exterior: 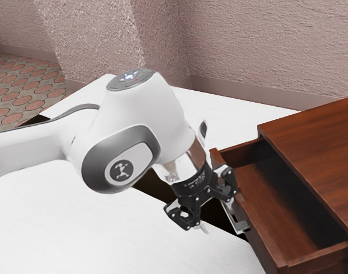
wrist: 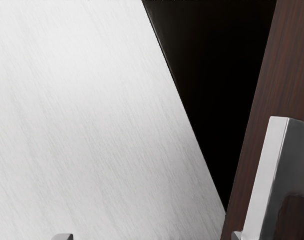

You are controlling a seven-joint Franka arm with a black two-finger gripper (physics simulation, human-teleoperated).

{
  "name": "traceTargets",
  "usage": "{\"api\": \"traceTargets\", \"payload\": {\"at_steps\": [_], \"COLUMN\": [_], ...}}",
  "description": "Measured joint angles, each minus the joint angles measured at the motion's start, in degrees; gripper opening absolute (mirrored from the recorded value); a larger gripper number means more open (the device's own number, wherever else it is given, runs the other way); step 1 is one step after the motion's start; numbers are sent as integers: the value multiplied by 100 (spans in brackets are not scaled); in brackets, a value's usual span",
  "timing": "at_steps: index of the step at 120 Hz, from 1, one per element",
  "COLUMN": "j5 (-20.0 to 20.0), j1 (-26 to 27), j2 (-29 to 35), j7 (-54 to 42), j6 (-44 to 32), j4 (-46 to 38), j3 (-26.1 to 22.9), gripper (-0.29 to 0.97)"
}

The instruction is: Pull the drawer handle with one arm to open the drawer

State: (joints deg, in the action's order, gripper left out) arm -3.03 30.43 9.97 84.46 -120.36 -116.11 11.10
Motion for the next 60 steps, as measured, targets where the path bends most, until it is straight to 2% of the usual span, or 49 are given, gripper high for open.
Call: {"api": "traceTargets", "payload": {"at_steps": [60], "j5": [133], "j1": [8], "j2": [592], "j7": [2], "j6": [-199], "j4": [-614], "j3": [17], "gripper": [38]}}
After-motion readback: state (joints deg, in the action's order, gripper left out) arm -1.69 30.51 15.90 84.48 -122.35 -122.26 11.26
